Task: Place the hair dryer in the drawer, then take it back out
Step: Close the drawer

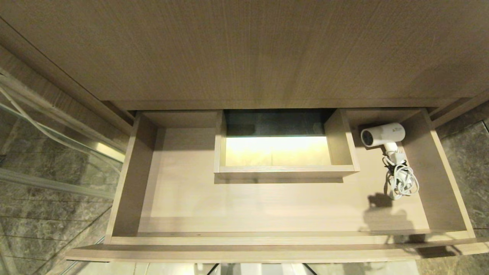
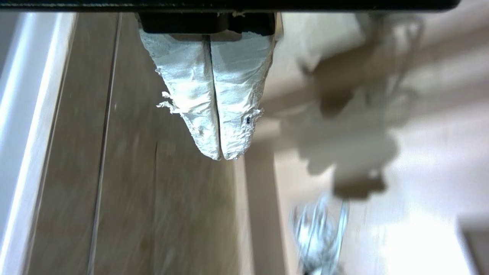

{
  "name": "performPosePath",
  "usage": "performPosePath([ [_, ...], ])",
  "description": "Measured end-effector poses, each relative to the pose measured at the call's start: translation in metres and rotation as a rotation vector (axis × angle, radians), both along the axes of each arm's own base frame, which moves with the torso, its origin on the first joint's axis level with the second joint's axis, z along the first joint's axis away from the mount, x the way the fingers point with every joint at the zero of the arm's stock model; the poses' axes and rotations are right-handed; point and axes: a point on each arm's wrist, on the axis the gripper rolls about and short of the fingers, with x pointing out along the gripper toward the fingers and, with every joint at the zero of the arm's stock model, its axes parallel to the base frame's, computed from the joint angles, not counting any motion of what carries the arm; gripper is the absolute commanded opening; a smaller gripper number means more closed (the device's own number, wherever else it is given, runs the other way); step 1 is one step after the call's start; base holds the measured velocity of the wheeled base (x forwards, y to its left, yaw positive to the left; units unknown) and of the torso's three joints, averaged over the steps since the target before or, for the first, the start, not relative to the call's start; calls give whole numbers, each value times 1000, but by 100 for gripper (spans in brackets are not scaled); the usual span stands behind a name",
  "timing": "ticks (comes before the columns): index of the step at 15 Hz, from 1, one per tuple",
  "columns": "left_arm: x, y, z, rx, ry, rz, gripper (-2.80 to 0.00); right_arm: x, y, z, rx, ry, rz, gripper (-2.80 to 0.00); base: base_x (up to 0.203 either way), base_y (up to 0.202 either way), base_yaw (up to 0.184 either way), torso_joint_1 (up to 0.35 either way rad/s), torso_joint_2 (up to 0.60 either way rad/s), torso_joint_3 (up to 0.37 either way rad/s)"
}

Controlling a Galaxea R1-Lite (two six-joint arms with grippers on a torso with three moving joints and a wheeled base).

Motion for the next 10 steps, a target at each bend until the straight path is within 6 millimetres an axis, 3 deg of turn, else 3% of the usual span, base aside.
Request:
performPosePath([
  [2,0,0,0,0,0,1,-280,-25,2,-10,21,37,3,-280,0,0,0,0,0,0],
  [4,0,0,0,0,0,0,-280,-37,3,-17,46,29,-6,-280,0,0,0,0,0,0],
  [10,0,0,0,0,0,0,-280,-45,11,-27,59,-29,88,-280,0,0,0,0,0,0],
])
